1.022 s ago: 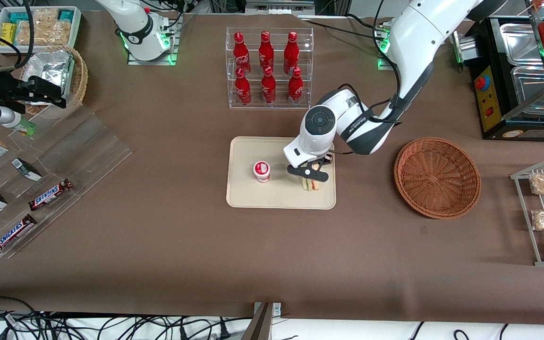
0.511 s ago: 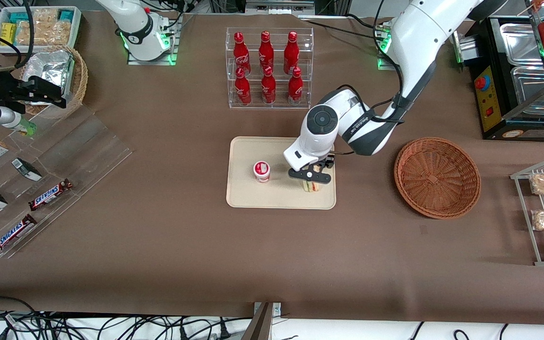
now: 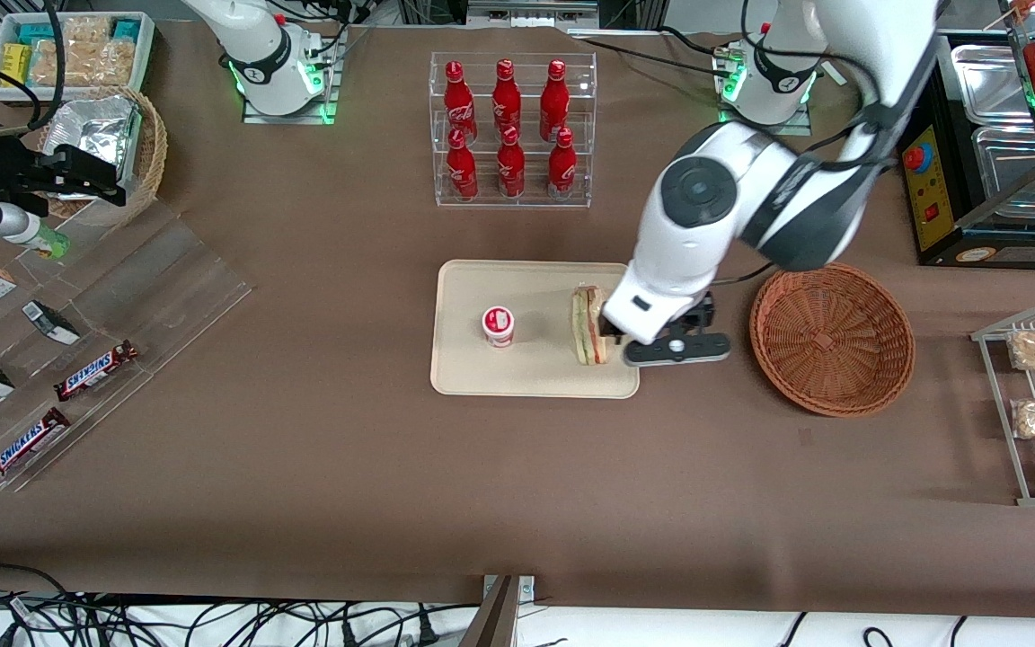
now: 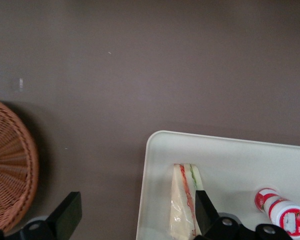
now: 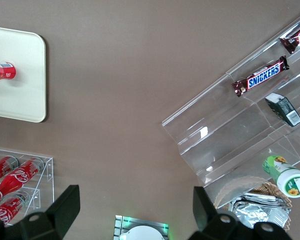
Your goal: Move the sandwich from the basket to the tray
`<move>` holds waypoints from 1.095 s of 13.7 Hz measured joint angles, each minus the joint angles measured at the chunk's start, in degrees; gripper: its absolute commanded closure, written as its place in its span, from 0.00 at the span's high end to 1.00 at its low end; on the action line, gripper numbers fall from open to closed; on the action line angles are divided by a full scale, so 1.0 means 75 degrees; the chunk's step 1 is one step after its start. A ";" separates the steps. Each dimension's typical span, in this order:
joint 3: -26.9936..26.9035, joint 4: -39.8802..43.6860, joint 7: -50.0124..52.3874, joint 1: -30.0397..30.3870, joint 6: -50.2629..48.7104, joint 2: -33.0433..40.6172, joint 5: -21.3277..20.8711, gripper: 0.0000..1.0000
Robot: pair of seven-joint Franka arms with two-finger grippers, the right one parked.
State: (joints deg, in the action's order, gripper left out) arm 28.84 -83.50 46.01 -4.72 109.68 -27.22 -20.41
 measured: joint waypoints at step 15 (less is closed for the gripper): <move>-0.0690 0.0004 -0.2305 0.1974 -0.1906 0.2117 0.1685 1.00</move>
State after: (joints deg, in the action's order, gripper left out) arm 23.67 -83.46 28.72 10.08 95.38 -11.35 -7.77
